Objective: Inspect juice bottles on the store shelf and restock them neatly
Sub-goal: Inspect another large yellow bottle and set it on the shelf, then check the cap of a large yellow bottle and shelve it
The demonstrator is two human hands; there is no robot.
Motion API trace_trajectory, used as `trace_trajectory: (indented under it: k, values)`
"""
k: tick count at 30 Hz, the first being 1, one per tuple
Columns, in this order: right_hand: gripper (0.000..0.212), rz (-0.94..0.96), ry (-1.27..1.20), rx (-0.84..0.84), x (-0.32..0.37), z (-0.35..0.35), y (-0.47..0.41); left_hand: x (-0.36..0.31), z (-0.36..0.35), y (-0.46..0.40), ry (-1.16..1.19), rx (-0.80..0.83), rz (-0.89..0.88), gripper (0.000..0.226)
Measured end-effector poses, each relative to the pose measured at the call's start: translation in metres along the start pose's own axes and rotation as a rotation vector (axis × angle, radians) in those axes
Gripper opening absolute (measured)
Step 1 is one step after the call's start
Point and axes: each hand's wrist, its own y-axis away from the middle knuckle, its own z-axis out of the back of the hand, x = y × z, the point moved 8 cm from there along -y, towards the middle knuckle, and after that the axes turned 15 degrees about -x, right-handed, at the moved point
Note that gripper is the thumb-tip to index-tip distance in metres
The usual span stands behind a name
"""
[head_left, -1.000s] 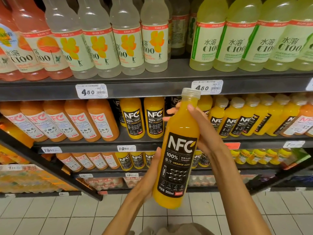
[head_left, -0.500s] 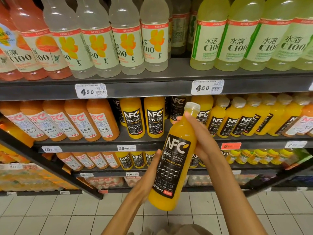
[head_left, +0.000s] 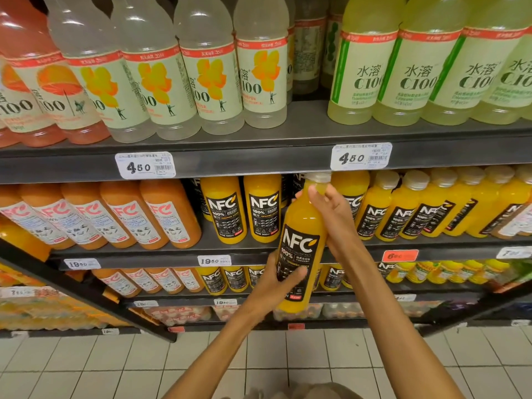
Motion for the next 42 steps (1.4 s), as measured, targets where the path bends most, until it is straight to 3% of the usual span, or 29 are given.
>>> trace_trajectory:
  k: [2, 7, 13, 17, 24, 27, 32, 38, 42]
  values:
    - [0.048, 0.034, 0.034, 0.01, 0.002, -0.003, -0.007, -0.001, -0.001, -0.016, -0.063, 0.012, -0.025, 0.091]
    - [0.066, 0.05, 0.105, -0.066, 0.003, -0.002, -0.025, -0.009, 0.002, -0.053, -0.197, -0.081, -0.036, 0.08]
    - [0.024, 0.126, 0.129, 0.006, 0.014, -0.005, -0.035, -0.016, -0.003, -0.071, -0.066, -0.207, -0.07, 0.058]
    - [0.032, 0.178, 0.162, 0.029, 0.018, -0.006, -0.037, -0.014, -0.007, -0.076, 0.016, -0.319, -0.024, 0.067]
    - [0.022, 0.289, 0.41, -0.093, 0.024, -0.004, -0.044, -0.005, -0.009, -0.078, 0.021, -0.521, 0.061, 0.068]
    - [0.032, 0.329, 0.497, -0.165, 0.026, -0.001, -0.043, 0.003, -0.001, -0.079, 0.022, -0.617, 0.144, 0.073]
    - [0.034, 0.428, 0.714, -0.196, 0.027, -0.001, -0.039, -0.001, -0.002, -0.082, 0.031, -0.63, 0.125, 0.068]
    - [0.022, 0.377, 0.71, -0.228, 0.025, 0.003, -0.045, -0.005, -0.007, -0.082, 0.047, -0.675, 0.099, 0.063]
    - [0.014, 0.404, 0.655, -0.207, 0.032, 0.0, -0.038, -0.011, -0.017, -0.078, 0.037, -0.604, 0.07, 0.056]
